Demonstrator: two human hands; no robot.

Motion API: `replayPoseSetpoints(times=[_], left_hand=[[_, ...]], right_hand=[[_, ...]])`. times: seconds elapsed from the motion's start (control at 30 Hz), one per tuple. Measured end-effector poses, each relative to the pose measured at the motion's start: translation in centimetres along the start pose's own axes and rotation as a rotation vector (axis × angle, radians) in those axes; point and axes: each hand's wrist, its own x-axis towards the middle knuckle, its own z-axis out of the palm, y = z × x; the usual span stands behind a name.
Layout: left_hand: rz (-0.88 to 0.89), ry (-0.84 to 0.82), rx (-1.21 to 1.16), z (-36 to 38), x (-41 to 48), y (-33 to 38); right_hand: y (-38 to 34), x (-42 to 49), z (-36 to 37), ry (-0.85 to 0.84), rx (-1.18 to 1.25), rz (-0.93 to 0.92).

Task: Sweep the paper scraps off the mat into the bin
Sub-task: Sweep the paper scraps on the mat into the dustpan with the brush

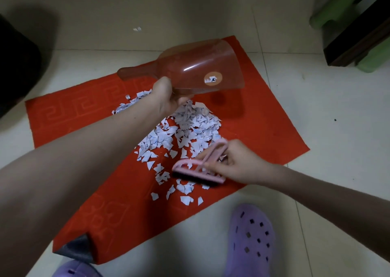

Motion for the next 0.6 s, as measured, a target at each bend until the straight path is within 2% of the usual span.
replayPoseSetpoints(times=[0.13,0.3,0.37,0.47,0.6], left_hand=[[0.005,0.004,-0.011,-0.2,-0.5,0.0],[0.015,0.006,-0.022,-0.9,-1.1,0.4],[0.013,0.002,-0.056,-1.3,-1.1,0.5],[0.017,0.007,-0.061,-1.8,-1.0,0.7],[0.022,-0.004,-0.075,-2.3,-0.9,1.3]], right_hand=[[-0.7,1.1,3.6,-0.181,-0.125,-0.075],[-2.3,2.1,6.4,-0.285,-0.154,-0.139],[-2.4,2.6,6.8,-0.288,-0.253,-0.168],[-1.8,3.8,6.2,-0.224,-0.359,-0.16],[-1.6,4.7,3.5,0.047,-0.345,-0.183]])
